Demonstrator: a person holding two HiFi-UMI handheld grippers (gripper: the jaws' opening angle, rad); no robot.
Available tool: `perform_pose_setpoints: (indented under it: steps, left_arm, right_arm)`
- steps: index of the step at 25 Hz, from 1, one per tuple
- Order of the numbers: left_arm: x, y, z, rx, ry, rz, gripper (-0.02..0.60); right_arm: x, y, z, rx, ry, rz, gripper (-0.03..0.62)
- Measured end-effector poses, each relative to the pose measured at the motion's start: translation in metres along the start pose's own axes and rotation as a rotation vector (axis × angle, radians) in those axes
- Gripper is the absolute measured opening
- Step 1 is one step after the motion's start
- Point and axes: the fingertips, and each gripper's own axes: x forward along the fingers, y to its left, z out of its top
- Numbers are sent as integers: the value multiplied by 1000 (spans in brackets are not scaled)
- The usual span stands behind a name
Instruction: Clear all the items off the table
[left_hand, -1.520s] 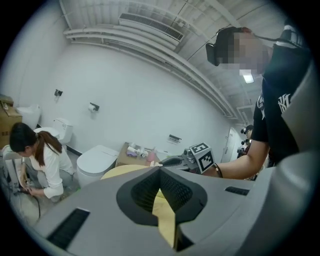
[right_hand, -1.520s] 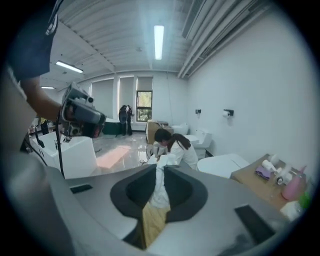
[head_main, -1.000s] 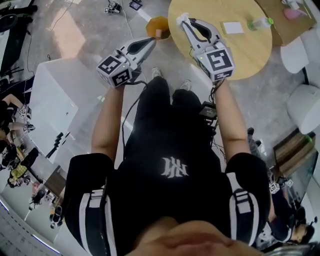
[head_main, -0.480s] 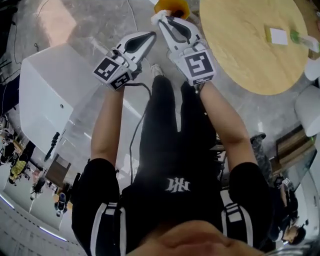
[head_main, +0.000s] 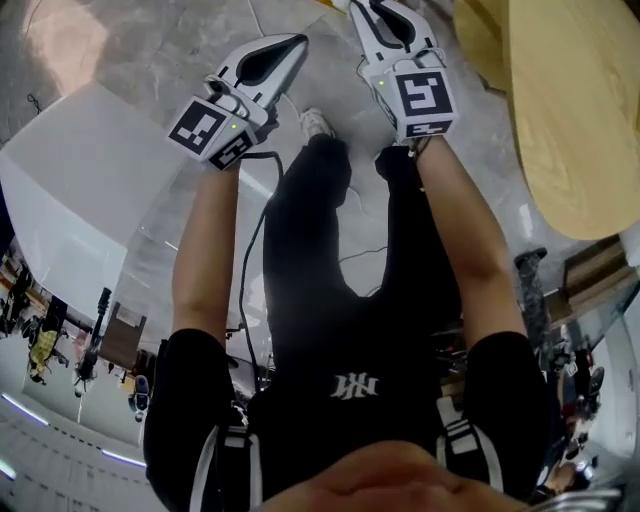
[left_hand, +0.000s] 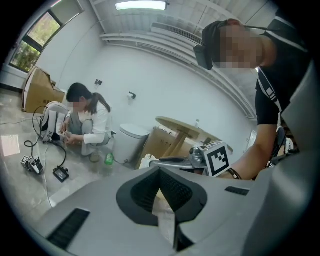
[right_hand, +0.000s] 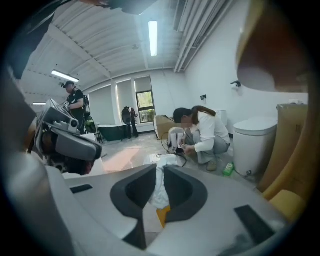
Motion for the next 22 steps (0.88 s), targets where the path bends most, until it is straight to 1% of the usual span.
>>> perform_pose_setpoints:
  steps: [2,6,10,13,17,20,22]
  left_arm:
    - [5,17,-21,5,5,-2,12]
    - [17,45,-65,16,11,2,12]
    - [36,72,-99,32,11,0,12]
    - [46,89,-117,41,6,5,12]
    - [56,101,-137,50,15,-3,12]
    - [59,110,-144,55,17,-5,12]
    - [60,112,-145,59,18,-4,12]
  right_arm:
    - [14,-17,-29,-9,22,-24,46]
    - [38,-42,-84,-49,48,-30,46]
    - [64,-66,-126,-86,75,-49,46]
    - [84,-72,-152,-98,100,-47,46]
    - [101,-76,-182,-100,130,-52,46]
    - [107,-78,-188,-112,117,-53,54]
    - [110,-78,-192,-119,121,-49,82]
